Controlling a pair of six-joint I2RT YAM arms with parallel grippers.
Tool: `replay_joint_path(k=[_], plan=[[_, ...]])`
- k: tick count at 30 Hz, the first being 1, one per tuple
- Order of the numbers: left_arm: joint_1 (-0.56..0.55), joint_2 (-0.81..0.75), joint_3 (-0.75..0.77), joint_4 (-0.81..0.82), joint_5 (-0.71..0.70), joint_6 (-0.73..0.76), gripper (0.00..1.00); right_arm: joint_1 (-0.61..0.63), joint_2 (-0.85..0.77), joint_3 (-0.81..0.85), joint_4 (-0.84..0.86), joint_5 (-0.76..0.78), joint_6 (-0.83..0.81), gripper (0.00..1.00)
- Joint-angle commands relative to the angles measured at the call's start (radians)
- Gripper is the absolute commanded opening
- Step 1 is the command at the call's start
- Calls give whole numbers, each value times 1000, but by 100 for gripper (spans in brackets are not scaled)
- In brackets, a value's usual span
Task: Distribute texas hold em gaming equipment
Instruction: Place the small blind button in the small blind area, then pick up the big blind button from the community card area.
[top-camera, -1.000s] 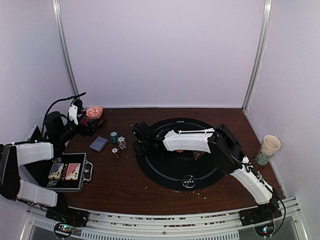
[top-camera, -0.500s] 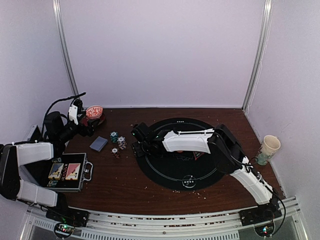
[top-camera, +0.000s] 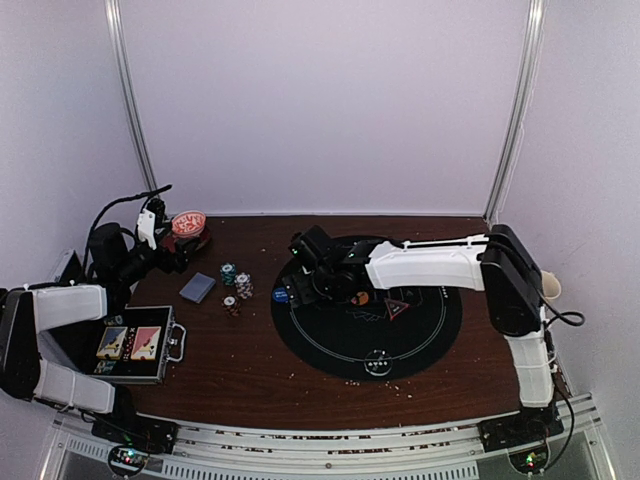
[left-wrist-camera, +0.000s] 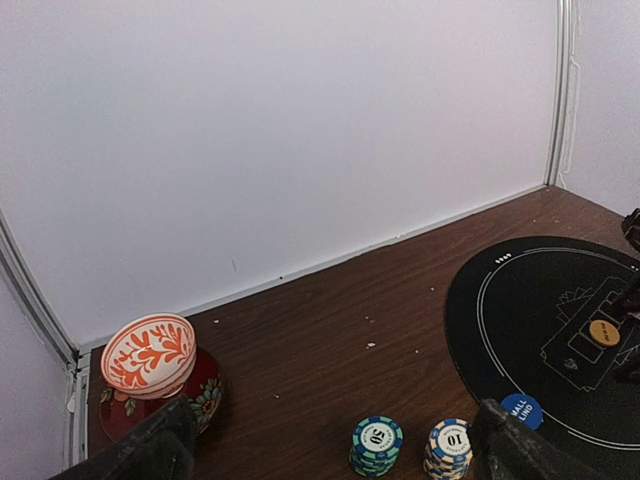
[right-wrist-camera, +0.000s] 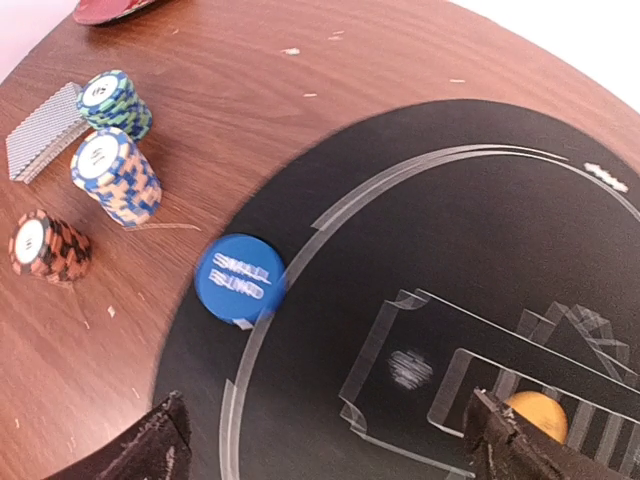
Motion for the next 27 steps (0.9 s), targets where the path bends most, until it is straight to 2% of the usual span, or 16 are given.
replay_joint_path(k=[1, 8, 18, 27], plan=[[-6, 3, 16, 45, 8, -1, 98, -38, -125, -179, 16, 53, 17, 99], [-6, 2, 16, 43, 2, 0, 98, -99, -190, -376, 130, 22, 36, 100], [-5, 0, 17, 42, 5, 0, 98, -191, -146, -412, 192, -54, 48, 100], [-5, 7, 18, 43, 3, 2, 98, -194, -91, -387, 182, -101, 36, 95]])
